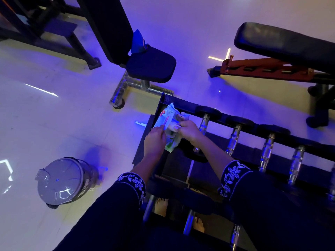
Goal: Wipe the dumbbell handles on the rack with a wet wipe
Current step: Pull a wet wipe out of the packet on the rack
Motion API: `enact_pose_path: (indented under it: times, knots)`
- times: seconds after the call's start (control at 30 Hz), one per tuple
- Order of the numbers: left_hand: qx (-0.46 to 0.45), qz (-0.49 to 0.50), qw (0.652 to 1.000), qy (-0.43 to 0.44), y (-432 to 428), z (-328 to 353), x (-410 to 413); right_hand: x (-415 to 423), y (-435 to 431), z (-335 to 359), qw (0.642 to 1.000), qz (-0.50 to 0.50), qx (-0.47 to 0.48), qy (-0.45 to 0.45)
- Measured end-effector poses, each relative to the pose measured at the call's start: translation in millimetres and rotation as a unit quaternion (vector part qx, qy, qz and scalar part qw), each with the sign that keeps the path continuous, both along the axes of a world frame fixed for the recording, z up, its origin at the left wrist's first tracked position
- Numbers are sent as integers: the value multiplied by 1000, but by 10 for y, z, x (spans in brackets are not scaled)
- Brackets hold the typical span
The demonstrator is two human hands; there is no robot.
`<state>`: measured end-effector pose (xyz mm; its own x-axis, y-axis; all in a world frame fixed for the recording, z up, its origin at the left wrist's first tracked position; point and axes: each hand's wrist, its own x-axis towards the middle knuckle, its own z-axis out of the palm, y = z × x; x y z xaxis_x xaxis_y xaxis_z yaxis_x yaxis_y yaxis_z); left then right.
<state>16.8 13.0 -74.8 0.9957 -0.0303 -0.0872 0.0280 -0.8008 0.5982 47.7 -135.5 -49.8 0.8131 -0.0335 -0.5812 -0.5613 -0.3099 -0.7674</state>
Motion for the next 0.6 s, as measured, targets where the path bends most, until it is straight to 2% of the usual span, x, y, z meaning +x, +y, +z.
enact_pose_path:
  times: [0.07,0.1,0.27,0.37,0.47,0.6]
  knots:
    - [0,3,1000,-1,-6,-3,5,-15,-20,73,982,-71,160,67]
    - [2,2,1000,0,-7,-1,1,-27,-36,110,969,-110,204,84]
    - [7,-2,1000,-3,1,6,-29,-121,-76,122,925,-258,264,87]
    - [2,3,1000,-2,19,2,-21,-186,-51,78,918,-308,243,56]
    - [-2,-3,1000,-5,33,-14,-15,-250,-28,26,937,-303,171,32]
    - [-1,-9,1000,-6,13,-19,-23,-314,-12,21,951,-266,151,31]
